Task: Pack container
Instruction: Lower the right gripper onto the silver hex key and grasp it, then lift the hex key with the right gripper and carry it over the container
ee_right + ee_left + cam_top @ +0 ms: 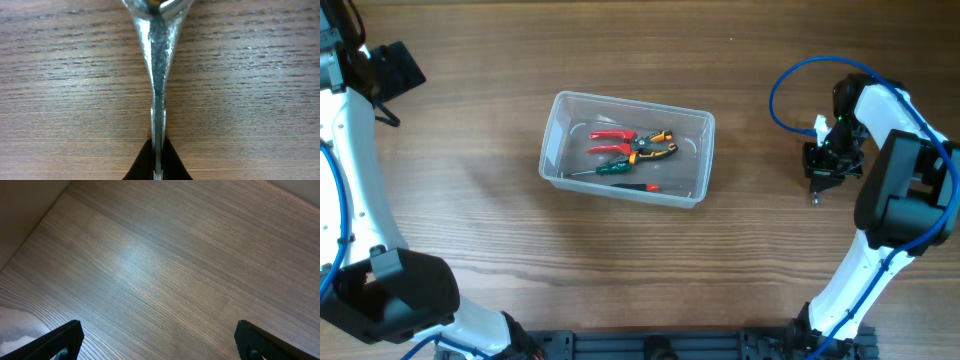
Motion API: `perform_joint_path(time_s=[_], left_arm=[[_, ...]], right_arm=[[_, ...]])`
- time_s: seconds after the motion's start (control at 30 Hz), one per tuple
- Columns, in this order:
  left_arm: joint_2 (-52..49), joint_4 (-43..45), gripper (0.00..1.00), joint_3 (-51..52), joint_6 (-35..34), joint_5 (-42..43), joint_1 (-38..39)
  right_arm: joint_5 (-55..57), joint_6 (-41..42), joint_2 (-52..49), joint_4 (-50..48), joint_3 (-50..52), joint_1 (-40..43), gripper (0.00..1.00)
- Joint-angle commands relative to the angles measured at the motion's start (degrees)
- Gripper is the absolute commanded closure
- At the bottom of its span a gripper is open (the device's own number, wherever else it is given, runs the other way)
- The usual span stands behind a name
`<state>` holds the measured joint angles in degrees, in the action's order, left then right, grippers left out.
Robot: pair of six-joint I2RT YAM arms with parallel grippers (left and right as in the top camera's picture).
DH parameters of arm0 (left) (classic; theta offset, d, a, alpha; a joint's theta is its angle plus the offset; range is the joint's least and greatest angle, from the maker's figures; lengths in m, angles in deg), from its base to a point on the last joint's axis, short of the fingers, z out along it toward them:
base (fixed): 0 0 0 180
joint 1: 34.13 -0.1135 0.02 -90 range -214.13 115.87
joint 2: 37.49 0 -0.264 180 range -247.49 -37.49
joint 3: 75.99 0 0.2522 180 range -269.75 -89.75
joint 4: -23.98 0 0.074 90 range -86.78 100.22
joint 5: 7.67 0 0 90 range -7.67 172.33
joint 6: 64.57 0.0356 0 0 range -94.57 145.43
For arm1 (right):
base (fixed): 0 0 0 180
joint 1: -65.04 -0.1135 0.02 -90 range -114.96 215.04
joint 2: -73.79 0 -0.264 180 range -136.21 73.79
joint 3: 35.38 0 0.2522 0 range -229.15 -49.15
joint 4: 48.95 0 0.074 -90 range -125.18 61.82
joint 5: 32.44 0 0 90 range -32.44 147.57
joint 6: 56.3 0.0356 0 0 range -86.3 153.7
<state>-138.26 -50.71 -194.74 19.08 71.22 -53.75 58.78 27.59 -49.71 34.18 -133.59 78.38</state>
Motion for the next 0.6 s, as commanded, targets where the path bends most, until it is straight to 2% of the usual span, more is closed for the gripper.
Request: perform_joint_path(time_s=[0.0,0.13,0.43,0.57], left_arm=[[0.6,0.0,0.00,-0.7,-0.5,-0.3,-0.2],[0.6,0.0,0.00,-0.7,-0.5,-0.3,-0.2],[0.6,0.0,0.00,-0.7,-0.5,-0.3,-0.2],[0.6,0.0,0.00,-0.7,-0.5,-0.3,-0.2]], right_arm=[[-6.4,-1.4,-3.2,-3.2,1.7,-2.2,0.96],[-7.4,-1.4,-2.1,-2.6,-3.3,-4.4,0.96],[-7.8,-3.0,4.5,2.9,-28.0,-11.2,0.96],[-8.0,-6.6,8.3,3.0,-33.6,-15.8,0.96]])
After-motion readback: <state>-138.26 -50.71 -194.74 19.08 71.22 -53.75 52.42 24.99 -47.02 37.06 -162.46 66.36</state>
